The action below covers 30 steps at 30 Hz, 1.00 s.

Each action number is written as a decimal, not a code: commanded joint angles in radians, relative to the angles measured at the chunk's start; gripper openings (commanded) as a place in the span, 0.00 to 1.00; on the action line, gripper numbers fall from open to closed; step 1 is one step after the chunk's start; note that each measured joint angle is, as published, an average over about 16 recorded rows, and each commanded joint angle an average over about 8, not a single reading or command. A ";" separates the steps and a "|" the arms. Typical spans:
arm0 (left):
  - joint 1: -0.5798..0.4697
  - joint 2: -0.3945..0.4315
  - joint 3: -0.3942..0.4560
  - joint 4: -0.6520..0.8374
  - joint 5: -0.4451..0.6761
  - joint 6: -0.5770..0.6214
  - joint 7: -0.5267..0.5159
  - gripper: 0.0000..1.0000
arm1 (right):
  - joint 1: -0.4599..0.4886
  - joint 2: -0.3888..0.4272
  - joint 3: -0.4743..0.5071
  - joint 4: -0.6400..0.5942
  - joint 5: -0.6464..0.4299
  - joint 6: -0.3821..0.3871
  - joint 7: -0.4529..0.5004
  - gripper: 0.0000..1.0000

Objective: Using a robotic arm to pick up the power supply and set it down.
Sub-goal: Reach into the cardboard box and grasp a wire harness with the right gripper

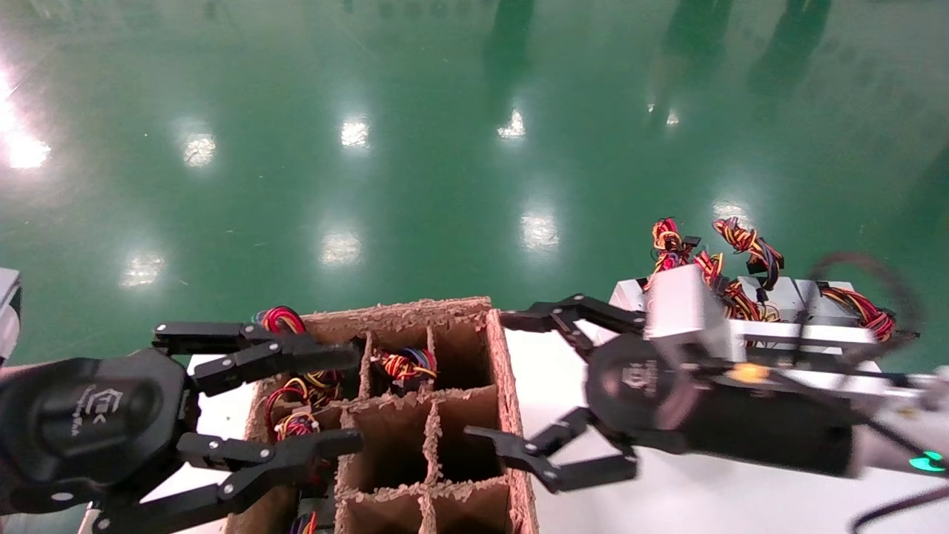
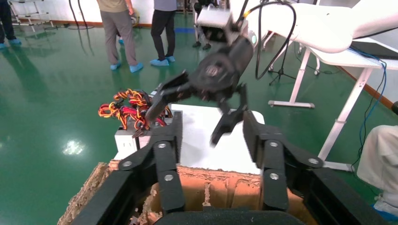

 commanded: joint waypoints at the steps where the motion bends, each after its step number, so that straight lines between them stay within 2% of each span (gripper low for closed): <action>1: 0.000 0.000 0.000 0.000 0.000 0.000 0.000 0.00 | 0.007 -0.027 -0.020 0.009 -0.044 0.039 0.009 1.00; 9: 0.000 0.000 0.000 0.000 0.000 0.000 0.000 0.00 | 0.016 -0.128 -0.090 0.014 -0.169 0.151 0.067 1.00; 10: 0.000 0.000 0.000 0.000 0.000 0.000 0.000 0.00 | 0.016 -0.139 -0.096 0.012 -0.179 0.163 0.075 0.96; 12: 0.000 0.000 0.000 0.000 0.000 0.000 0.000 0.00 | 0.018 -0.159 -0.107 0.006 -0.199 0.185 0.088 0.81; 17: 0.000 0.000 0.000 0.000 0.000 0.000 0.000 0.00 | 0.032 -0.202 -0.131 -0.023 -0.241 0.217 0.105 0.19; 19: 0.000 0.000 0.000 0.000 0.000 0.000 0.000 0.00 | 0.039 -0.215 -0.140 -0.040 -0.256 0.224 0.106 0.03; 20: 0.000 0.000 0.000 0.000 0.000 0.000 0.000 0.00 | 0.043 -0.221 -0.144 -0.048 -0.263 0.226 0.106 0.00; 30: 0.000 0.000 0.000 0.000 0.000 0.000 0.000 0.00 | 0.066 -0.259 -0.166 -0.123 -0.301 0.238 0.093 0.00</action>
